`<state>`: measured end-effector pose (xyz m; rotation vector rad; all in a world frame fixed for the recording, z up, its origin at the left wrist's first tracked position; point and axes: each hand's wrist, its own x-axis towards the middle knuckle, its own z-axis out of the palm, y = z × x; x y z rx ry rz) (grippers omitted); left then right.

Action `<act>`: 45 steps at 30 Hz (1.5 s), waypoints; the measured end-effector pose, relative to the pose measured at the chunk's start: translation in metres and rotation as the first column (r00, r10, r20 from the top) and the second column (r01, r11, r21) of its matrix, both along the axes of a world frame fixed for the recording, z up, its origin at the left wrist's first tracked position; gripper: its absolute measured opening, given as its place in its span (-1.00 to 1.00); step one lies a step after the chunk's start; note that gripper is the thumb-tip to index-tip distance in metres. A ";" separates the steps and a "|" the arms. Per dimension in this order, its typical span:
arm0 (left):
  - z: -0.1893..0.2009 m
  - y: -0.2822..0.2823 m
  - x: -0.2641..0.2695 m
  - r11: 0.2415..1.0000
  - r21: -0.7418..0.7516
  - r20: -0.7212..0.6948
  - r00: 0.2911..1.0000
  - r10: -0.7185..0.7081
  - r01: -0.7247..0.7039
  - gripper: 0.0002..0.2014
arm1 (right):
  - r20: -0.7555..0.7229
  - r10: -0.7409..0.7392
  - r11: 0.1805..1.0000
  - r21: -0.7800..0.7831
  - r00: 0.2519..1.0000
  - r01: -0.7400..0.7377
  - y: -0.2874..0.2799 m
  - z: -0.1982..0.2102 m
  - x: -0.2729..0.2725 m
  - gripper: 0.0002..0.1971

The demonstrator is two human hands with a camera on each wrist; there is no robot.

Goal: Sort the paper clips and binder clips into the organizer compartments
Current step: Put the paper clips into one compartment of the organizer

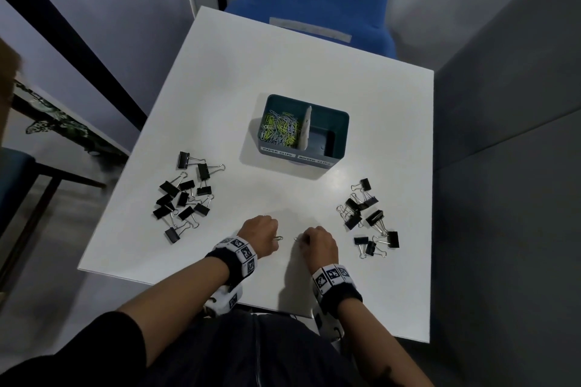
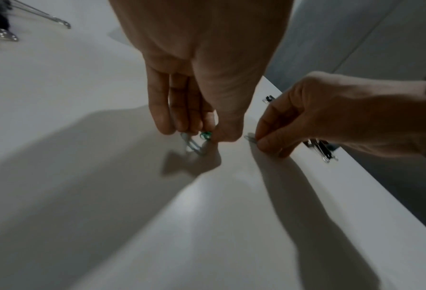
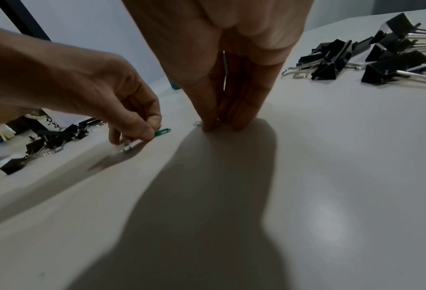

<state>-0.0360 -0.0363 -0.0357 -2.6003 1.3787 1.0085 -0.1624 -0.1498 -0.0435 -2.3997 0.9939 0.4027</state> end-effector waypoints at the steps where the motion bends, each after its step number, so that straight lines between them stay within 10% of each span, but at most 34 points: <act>1: -0.001 -0.002 0.001 1.000 0.011 -0.014 1.000 0.006 -0.006 -0.80 | -0.025 0.010 1.000 0.001 1.000 -0.010 -0.001 0.000 0.001 -0.80; 9: -0.004 -0.005 0.006 0.999 0.020 -0.060 0.997 0.046 -0.044 -0.91 | -0.127 0.099 0.995 0.046 0.987 -0.093 -0.005 0.007 0.008 -0.78; 18: 0.015 0.041 0.047 0.801 -0.231 -0.337 0.818 0.466 -0.552 -0.86 | 0.008 0.062 0.993 0.103 0.998 -0.063 0.010 0.009 -0.003 -0.85; 31: 0.128 -0.059 0.127 0.570 -0.667 -0.232 0.861 0.452 -0.479 -0.91 | 0.237 -0.031 0.999 0.049 0.971 0.019 -0.032 0.087 0.078 -0.91; 36: 0.116 -0.047 0.108 0.728 -0.581 -0.020 0.901 0.433 -0.363 -0.93 | 0.370 -0.027 0.999 -0.033 0.929 0.043 -0.067 0.125 0.138 -0.92; 41: 0.058 0.007 0.070 0.955 -0.272 -0.009 0.993 0.119 -0.117 -0.85 | 0.419 0.008 0.998 -0.063 0.908 0.020 -0.076 0.133 0.160 -0.80; 45: 0.026 0.044 0.047 0.985 -0.159 -0.033 0.997 -0.077 0.070 -0.76 | 0.380 0.106 0.994 -0.072 0.919 -0.084 -0.049 0.103 0.122 -0.92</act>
